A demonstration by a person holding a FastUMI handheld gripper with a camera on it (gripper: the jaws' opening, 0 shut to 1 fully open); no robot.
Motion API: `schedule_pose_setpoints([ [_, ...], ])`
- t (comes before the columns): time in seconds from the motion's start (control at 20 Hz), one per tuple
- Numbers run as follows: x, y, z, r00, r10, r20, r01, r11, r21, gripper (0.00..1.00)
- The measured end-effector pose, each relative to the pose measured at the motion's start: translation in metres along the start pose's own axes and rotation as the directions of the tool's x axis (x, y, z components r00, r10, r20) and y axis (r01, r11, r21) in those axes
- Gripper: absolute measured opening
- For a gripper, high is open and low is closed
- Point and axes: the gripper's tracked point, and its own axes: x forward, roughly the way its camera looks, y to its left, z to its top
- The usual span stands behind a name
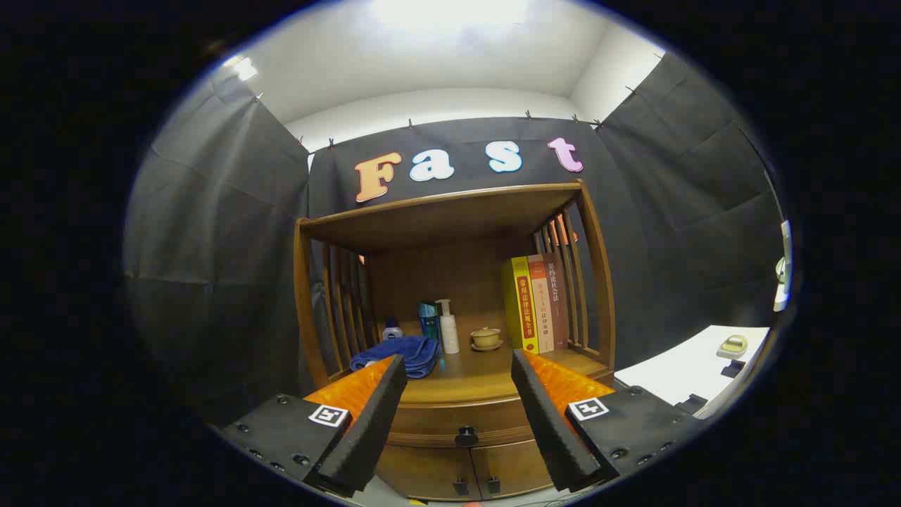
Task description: Pull open the drawer, take out the items inside it, and place them on the countertop above the cabinet.
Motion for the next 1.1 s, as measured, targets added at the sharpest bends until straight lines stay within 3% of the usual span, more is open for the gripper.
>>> schedule_pose_setpoints([
  [0.4, -0.003, 0.001, -0.012, 1.000, 0.006, -0.014, -0.006, 0.999, -0.033, 0.98],
  [1.1, -0.002, 0.014, -0.022, 0.999, 0.042, -0.002, -0.042, 0.999, 0.025, 0.98],
])
